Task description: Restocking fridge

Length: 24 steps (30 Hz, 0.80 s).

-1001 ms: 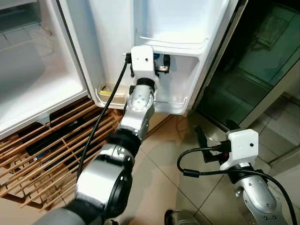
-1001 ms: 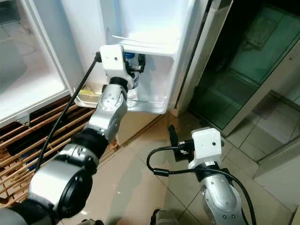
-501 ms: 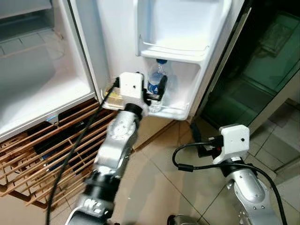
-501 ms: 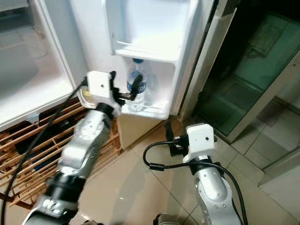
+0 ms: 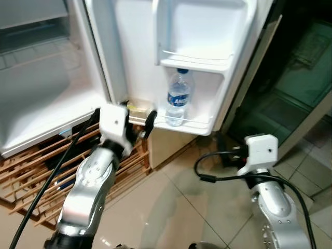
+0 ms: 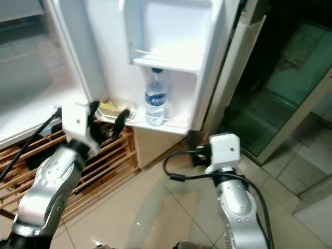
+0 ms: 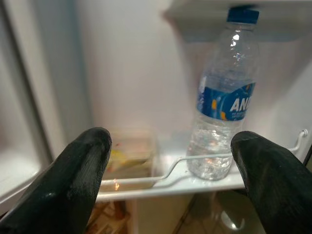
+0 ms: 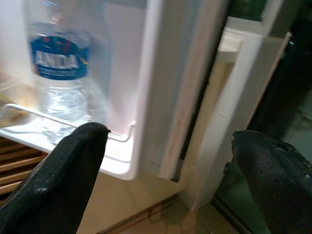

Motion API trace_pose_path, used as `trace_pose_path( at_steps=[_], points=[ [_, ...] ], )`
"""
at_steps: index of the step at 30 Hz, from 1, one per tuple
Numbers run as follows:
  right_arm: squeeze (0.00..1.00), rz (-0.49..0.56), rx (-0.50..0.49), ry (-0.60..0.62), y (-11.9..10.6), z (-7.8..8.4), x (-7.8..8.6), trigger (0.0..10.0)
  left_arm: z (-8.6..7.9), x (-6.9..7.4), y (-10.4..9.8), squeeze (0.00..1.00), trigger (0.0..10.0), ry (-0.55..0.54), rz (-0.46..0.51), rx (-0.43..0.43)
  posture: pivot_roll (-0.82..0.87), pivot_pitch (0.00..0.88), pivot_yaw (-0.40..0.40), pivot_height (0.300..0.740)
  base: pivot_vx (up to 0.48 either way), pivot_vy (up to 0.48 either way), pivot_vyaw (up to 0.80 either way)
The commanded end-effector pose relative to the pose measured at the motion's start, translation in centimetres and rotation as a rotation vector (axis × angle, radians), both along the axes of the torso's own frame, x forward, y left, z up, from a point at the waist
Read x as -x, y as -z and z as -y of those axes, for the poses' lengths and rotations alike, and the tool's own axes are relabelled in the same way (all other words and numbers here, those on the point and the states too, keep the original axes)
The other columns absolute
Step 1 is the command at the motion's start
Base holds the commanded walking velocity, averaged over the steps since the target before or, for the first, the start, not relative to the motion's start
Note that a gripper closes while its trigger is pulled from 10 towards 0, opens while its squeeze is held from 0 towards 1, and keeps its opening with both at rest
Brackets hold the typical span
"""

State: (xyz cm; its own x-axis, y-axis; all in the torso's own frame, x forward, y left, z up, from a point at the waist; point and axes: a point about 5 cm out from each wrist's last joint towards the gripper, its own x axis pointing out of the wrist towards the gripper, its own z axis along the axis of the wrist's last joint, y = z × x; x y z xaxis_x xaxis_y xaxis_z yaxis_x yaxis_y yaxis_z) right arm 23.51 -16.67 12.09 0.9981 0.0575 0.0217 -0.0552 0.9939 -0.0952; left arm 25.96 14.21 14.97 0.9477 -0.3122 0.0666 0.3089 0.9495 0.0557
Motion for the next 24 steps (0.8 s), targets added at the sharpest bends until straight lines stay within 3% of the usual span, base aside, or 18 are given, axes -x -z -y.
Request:
trace_pose_path(
  at_steps=[1,2,8,13,21,24],
  points=[
    [0.09,-0.005,-0.029,0.040,0.2,0.7,-0.4,10.0,-0.6,0.2,-0.5,0.00,10.0,-0.037,0.030,-0.004,-0.10,0.000,0.011,0.740,0.000,0.000,0.00],
    [0.09,-0.026,-0.064,0.068,0.8,1.0,-0.8,10.0,-0.9,0.2,-0.1,0.00,10.0,-0.062,-0.010,0.068,-0.09,0.000,0.009,0.740,0.000,0.000,0.00],
    [0.10,-0.052,-0.122,0.127,1.5,1.7,-1.3,10.0,-0.8,-0.5,0.1,0.00,10.0,-0.116,-0.016,0.125,-0.10,0.000,0.029,0.740,0.000,-0.371,0.08],
    [0.10,-0.065,-0.120,0.160,2.3,2.0,-1.8,10.0,-0.4,-1.4,0.1,0.00,10.0,-0.090,-0.004,0.131,-0.12,0.000,0.044,0.740,0.000,-0.442,0.69],
    [0.10,-0.005,-0.088,0.128,1.0,1.8,-2.8,10.0,0.9,-2.4,-0.5,0.00,10.0,-0.071,0.005,0.158,-0.14,0.000,0.061,0.740,0.000,-0.443,0.72],
    [0.10,0.009,-0.074,0.121,1.0,1.8,-3.1,10.0,0.4,-2.6,-0.5,0.00,10.0,-0.094,0.014,0.163,-0.12,0.000,0.054,0.740,0.000,-0.442,0.68]
  ],
)
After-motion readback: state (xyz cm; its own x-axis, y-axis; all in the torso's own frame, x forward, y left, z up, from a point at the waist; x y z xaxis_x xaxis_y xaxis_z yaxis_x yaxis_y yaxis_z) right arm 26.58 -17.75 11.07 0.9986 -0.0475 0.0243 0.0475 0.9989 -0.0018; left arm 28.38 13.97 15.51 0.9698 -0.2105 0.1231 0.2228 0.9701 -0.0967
